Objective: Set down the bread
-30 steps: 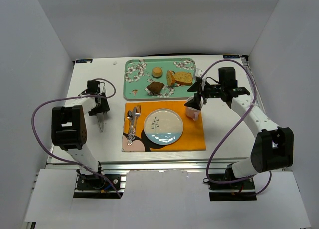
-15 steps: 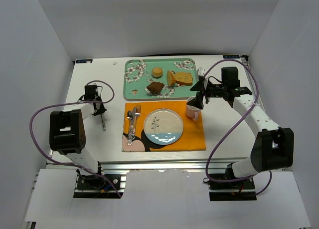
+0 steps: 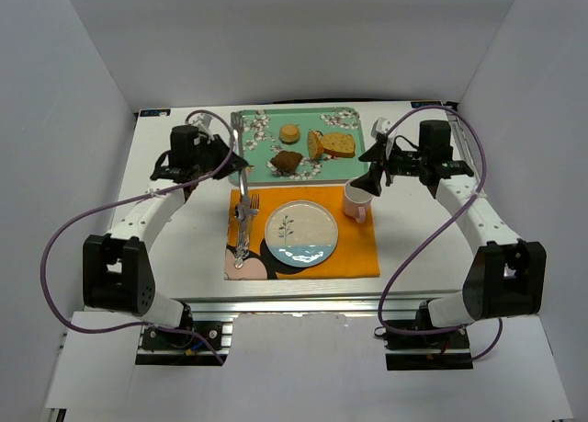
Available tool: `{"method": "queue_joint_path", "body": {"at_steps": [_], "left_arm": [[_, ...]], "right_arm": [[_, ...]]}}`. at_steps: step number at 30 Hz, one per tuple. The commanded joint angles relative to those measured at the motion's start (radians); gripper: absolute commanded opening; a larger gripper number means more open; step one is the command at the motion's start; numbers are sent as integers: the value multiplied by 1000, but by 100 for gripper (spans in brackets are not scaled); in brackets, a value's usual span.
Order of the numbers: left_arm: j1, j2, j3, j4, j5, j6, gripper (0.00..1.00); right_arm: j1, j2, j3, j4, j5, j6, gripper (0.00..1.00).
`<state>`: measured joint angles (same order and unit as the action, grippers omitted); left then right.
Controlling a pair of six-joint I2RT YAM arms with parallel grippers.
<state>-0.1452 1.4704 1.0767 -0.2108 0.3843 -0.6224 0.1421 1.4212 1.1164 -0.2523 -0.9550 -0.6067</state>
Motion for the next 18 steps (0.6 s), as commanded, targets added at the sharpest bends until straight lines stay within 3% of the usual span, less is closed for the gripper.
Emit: {"method": "queue_joint_path", "body": {"at_steps": [1,8,18], "left_arm": [[-76,-7,11,171,131,-241,23],[-166,88,100,249,134,-332,40],[-252,243,218,304,119,-424,48]], "right_arm": [[-35,-45,17,91,-39,70,84],[-108,-71,26,166,-71,171,84],[-194,-103,-6,182,-93,199,84]]}}
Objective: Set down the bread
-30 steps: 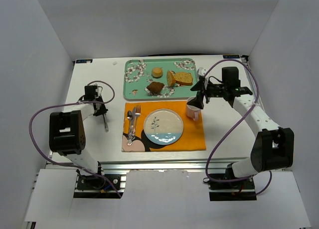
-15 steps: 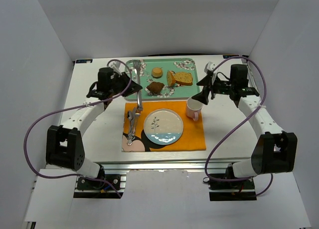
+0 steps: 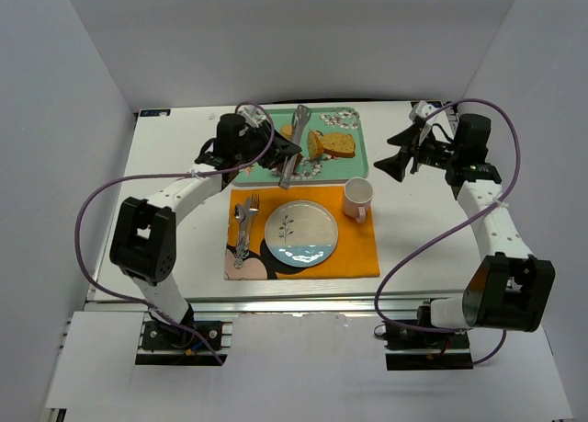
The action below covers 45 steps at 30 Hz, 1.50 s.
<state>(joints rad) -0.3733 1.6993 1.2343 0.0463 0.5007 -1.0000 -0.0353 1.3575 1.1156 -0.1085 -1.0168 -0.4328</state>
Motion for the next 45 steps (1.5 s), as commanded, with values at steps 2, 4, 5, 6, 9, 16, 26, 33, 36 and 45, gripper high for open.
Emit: {"method": "queue_joint_path", "body": {"at_steps": [2,4,5,6,9,16,26,33,36,45], "left_arm": [[-35,45,88,36,-5,-71,49],[-45,60,100,50,-8,-100,49],[-52,75,112,52,-10,-124,49],[-56,83,119,52,-13,-135,49],[-73,112,137,55,-8,-198,49],[-107,146,159,20,-11,-293,49],[-136,206,175,-37,-67,-344,49],[-148,281,235,-82,-76,-342,49],[-151,298,238,-65,-74,-358,49],[-153,349,260,-59,-85,-361,49]], "right_arm": [[-25,-43,-11,39,-34,28,84],[-32,-47,-19,44,-34,31,84],[-35,-49,-20,47,-35,32,84],[-37,-51,-25,49,-35,34,84],[-44,-52,-30,58,-39,40,84],[-57,-54,-51,82,-46,58,84],[-63,-60,-80,98,-49,72,84],[-72,-63,-95,96,-52,72,84],[-75,-63,-102,127,-52,72,84],[-87,-55,-111,141,-60,75,84]]}}
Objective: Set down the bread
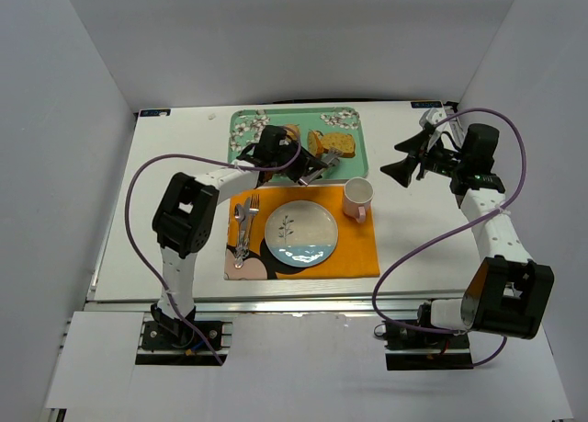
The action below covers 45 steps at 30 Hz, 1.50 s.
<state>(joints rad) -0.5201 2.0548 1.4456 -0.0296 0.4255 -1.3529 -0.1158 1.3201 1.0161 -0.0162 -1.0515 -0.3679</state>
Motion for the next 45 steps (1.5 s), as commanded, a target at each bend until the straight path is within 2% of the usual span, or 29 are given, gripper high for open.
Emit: {"method": "queue_joint_path", "body": {"at_steps": [1,26,33,45], "left_arm": [[-6,-2,55,20,-10,-11,49],[-6,44,6,183,-10,-140,49],[-6,42,-1,143,-14,-152,50],[-6,56,-5,166,-34,-232,50]], "right_arm": [[-10,-16,-13,50,-25,11,84],[-18,10,10,18,-41,-26,85],[-18,10,13,18,-42,-26,84],[-18,8,1,18,-45,-25,84]]}}
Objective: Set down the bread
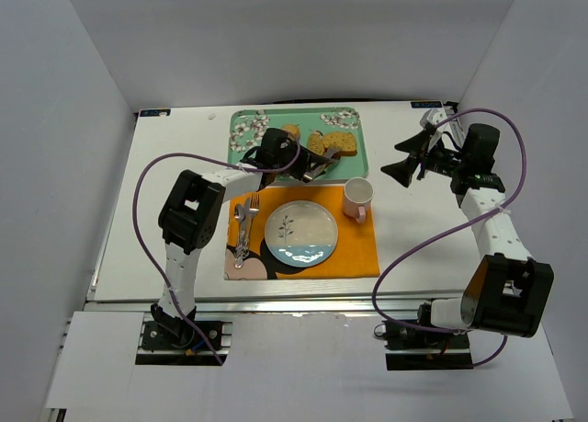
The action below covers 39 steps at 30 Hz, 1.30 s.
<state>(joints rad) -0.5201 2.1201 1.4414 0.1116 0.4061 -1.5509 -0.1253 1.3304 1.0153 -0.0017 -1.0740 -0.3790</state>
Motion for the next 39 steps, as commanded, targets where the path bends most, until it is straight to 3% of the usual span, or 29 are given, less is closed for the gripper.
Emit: {"method": "queue_joint_path", "body": {"at_steps": [1,22,26,30,39], "left_arm": [[-4,-6,4,25,-16,-46,50],[-4,43,91,-92,-58,-123,49],[-4,49,105,-98,-55,-123,43],[-6,41,100,-84,-44,-126,28],[-4,11,125,-47,-12,-77,6]], "right_arm": [[-8,-5,0,3,-23,-14,84],[-17,-20,-35,6,-32,-6,84],[-19,-26,-38,8,-32,-3,84],[-19,-30,-40,11,-33,2,84],[-23,-34,-29,12,-41,9,84]]}}
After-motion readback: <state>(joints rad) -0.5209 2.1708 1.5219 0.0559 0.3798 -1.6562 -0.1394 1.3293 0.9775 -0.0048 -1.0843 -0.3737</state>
